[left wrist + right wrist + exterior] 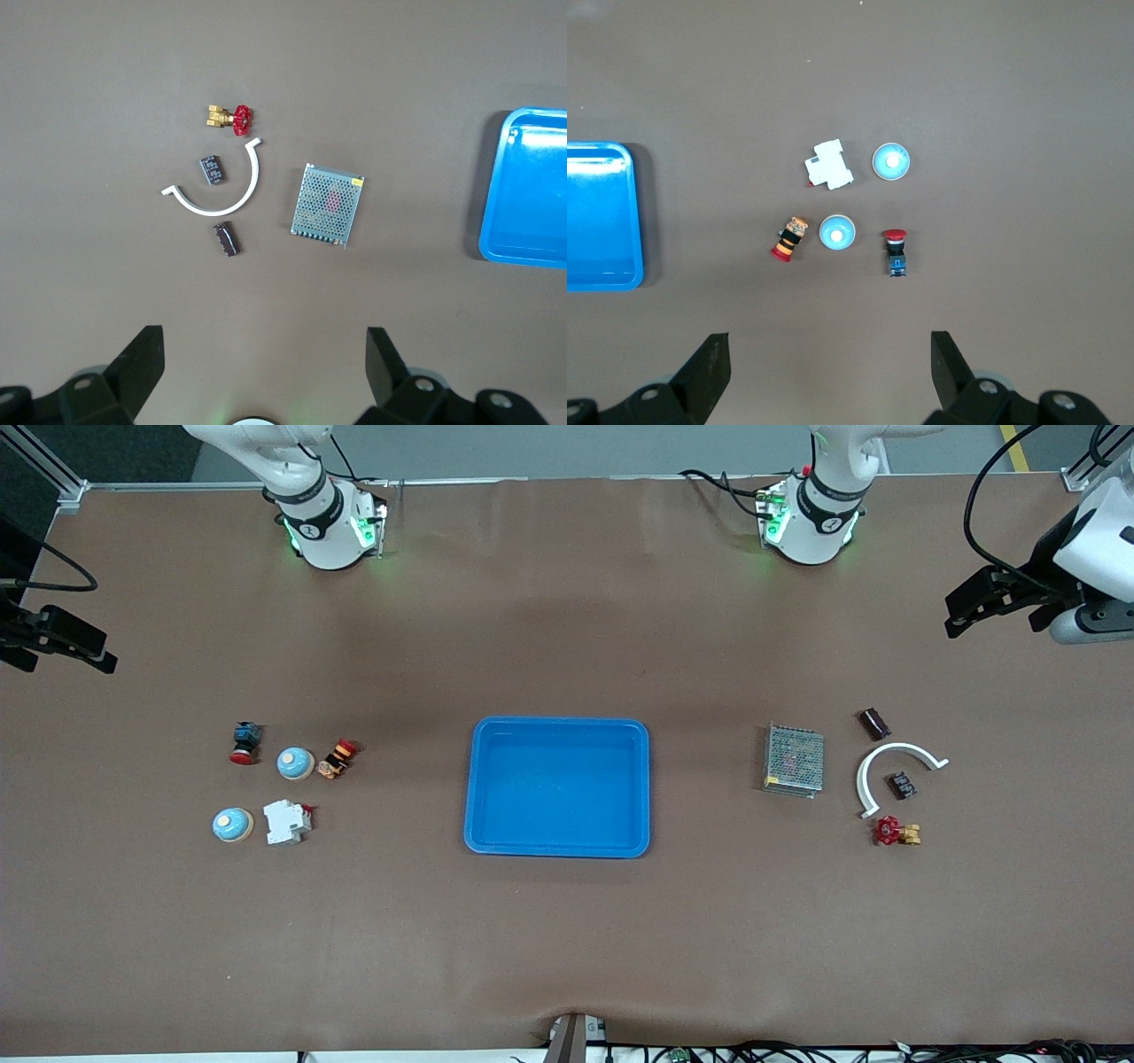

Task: Place electrolytic capacitor and blue bell in tray
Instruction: 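Reach the left gripper toward the black capacitor beside the white arc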

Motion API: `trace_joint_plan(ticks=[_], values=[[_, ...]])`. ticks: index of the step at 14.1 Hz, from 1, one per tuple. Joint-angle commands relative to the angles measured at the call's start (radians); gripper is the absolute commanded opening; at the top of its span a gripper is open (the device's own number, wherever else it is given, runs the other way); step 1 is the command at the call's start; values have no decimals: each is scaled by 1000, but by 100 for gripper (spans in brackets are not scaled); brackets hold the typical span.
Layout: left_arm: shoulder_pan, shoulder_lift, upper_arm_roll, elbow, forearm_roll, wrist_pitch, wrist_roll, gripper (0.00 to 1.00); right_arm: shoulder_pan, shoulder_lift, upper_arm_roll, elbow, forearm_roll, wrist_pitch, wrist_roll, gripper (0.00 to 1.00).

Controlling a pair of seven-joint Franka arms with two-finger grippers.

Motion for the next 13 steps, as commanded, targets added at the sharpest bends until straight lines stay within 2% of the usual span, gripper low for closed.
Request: trace_joint_plan(ticks=[1,5,8,13], values=[[2,-6,-3,12,20,-19,21,100,18,6,0,14,1,-15,12,100],[9,12,6,4,19,-19,32,100,23,6,1,16,3,-18,12,100],[54,21,8,-78,20,11,35,100,20,7,1,11,18,-21,12,100],[146,20,8,-324,27,308,34,100,15,17,0,5,30,-22,12,100]])
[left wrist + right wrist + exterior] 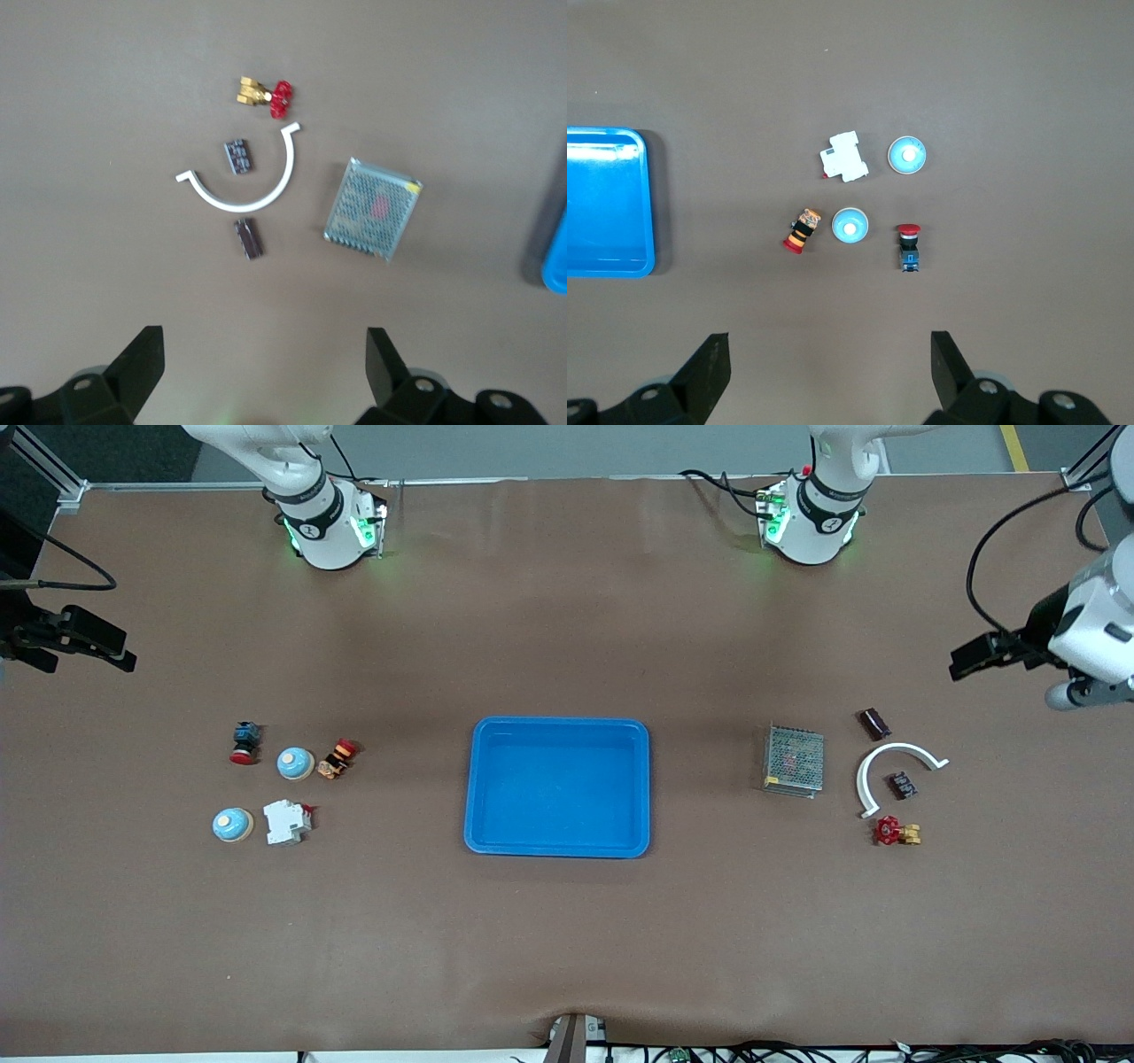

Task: Place electrolytic capacitor and blue bell in tray
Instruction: 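Reach the left gripper toward the black capacitor beside the white arc, then lower the left gripper and grasp the black capacitor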

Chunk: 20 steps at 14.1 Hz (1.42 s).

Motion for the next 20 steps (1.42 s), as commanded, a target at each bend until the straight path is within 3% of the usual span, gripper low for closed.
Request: trace_joint_plan(ticks=[1,4,6,15,20], values=[[51,-26,-3,-148,22,177,21,100,-3,8,-2,7,16,-8,12,100],[110,22,-5,-253,22,355,21,100,0,7,-2,7,16,-8,12,100],[139,101,-5,-264,22,426,21,100,0,8,-2,7,16,-7,12,100],[144,403,-2,-194,22,614,17,100,-3,15,-2,7,16,-2,9,100],[148,521,-2,-126,22,639,15,83,-1,15,-2,9,16,2,6,100]])
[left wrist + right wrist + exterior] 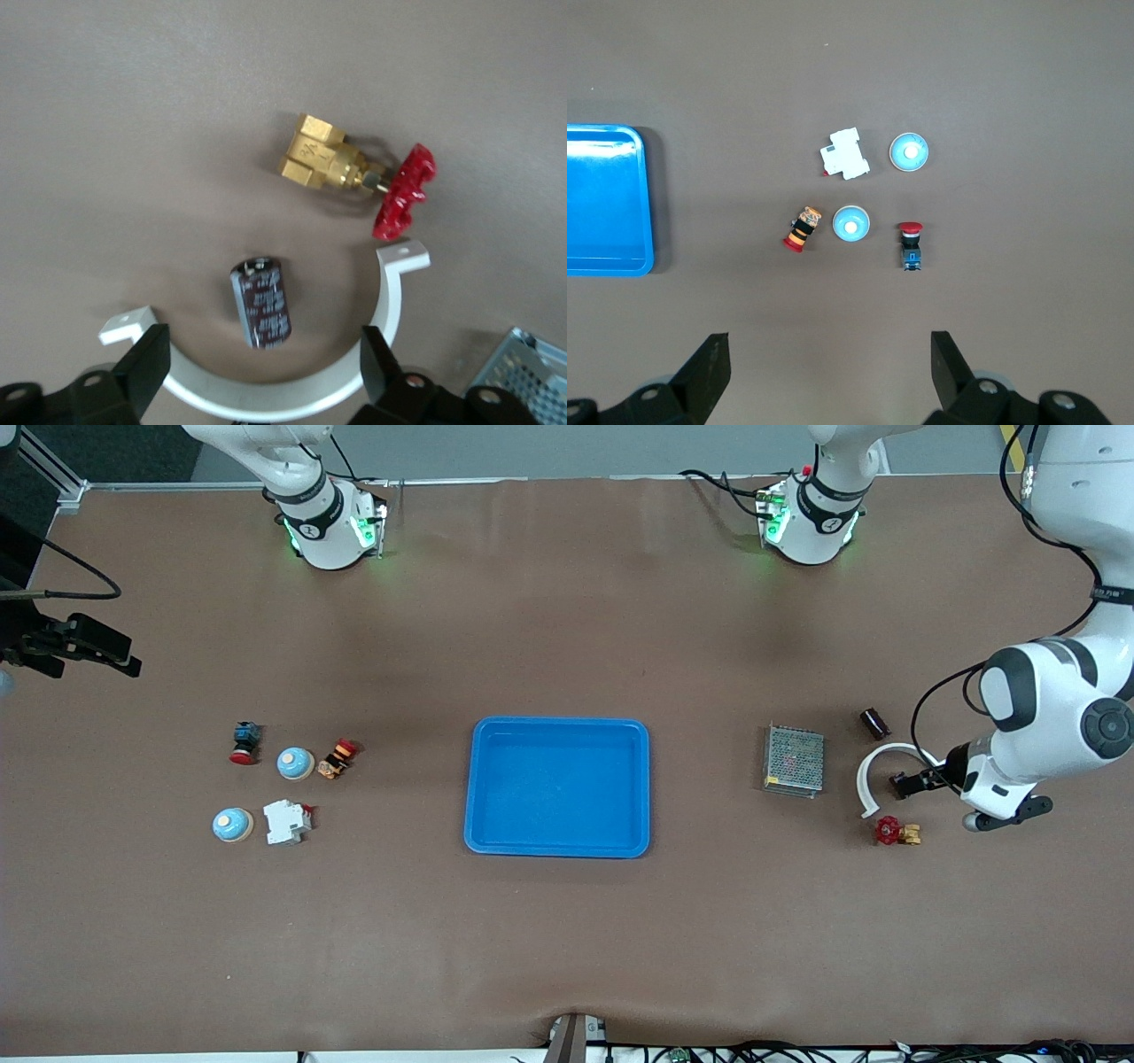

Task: Place electrolytic capacitor and blue bell in tray
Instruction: 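Lower the left gripper and grasp the black capacitor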

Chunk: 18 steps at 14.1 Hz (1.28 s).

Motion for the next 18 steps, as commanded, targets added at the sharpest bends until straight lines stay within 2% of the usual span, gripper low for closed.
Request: trace_joint_plan(ticks=[1,3,6,8,9,12,13,16,18], values=[[8,53,-5,33,18,20,5,79,-1,3,-2,9,12,2,5,100],[8,69,-5,33,18,30,5,74,-7,4,-2,9,10,2,1,100],[8,88,1,33,18,32,5,71,-12,9,-6,9,-6,22,1,100],[8,97,3,32,18,32,5,65,-24,9,-5,11,-6,42,-2,100],[6,99,3,30,18,32,5,55,-23,9,-5,11,-6,49,-2,100],[3,94,3,32,18,27,-4,5,-26,9,-5,11,-6,75,-2,100],[0,90,3,33,18,23,-4,0,-27,12,-5,11,-6,88,-2,100],[-11,60,-2,37,18,7,-5,0,-26,20,-5,7,-6,88,-2,100],[-26,44,-8,76,18,-54,-11,0,-29,27,-6,9,-6,89,-2,100]])
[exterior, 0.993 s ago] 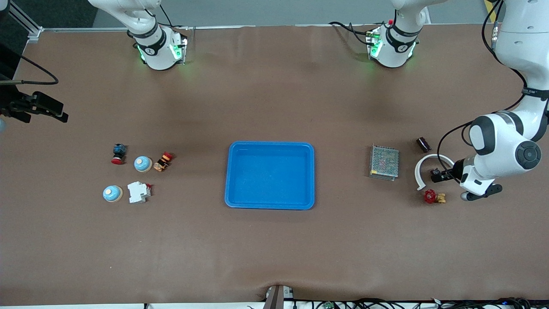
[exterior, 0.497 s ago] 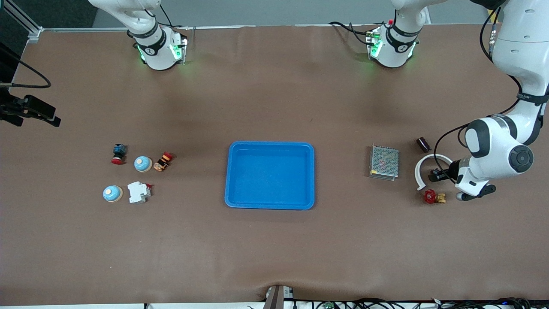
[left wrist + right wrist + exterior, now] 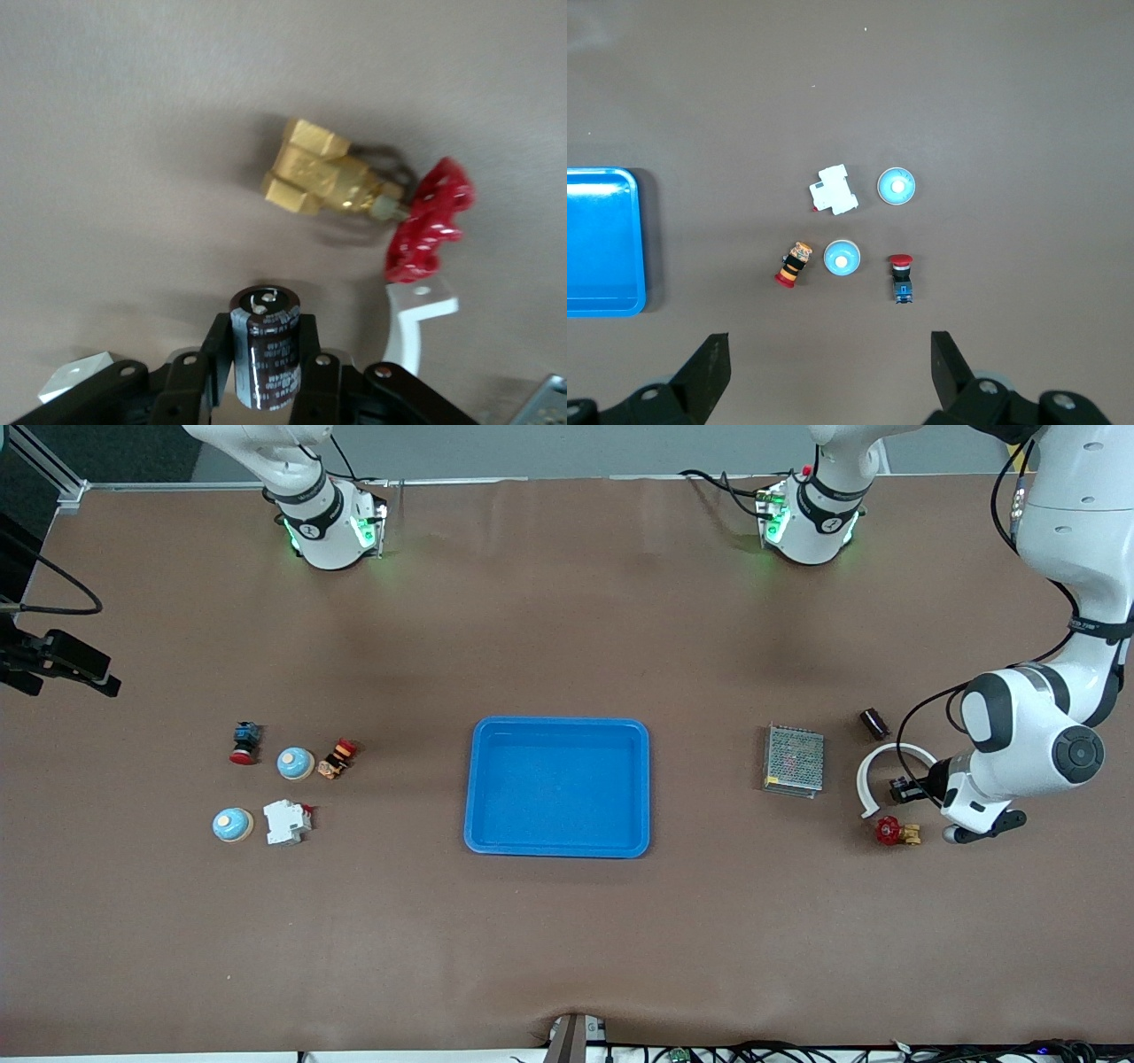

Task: Place electrolytic capacitor and blue bell in tray
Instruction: 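Lower the left gripper and grasp the black capacitor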

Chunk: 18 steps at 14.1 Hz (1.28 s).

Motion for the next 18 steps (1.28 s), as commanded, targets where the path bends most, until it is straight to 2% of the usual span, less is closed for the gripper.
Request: trace_joint_plan(ticks=[1,4,9,12,16,18], values=[[-33,-39,-4,60,18,-115,-27,0,-14,14,6,9,-4,3,-1,100],[-122,-48,-4,141,18,-226,-155,0,-11,14,6,8,-4,3,-1,100],[-283,-47,-6,206,16,-248,-379,0,0,19,8,11,0,19,5,100],[-378,-41,-6,215,15,-248,-487,0,3,89,9,8,8,65,-6,100],[-485,4,-6,289,10,-248,-648,0,14,168,9,-2,6,121,-6,100],[-556,37,-4,325,2,-248,-759,0,17,185,9,-43,6,176,-7,100]])
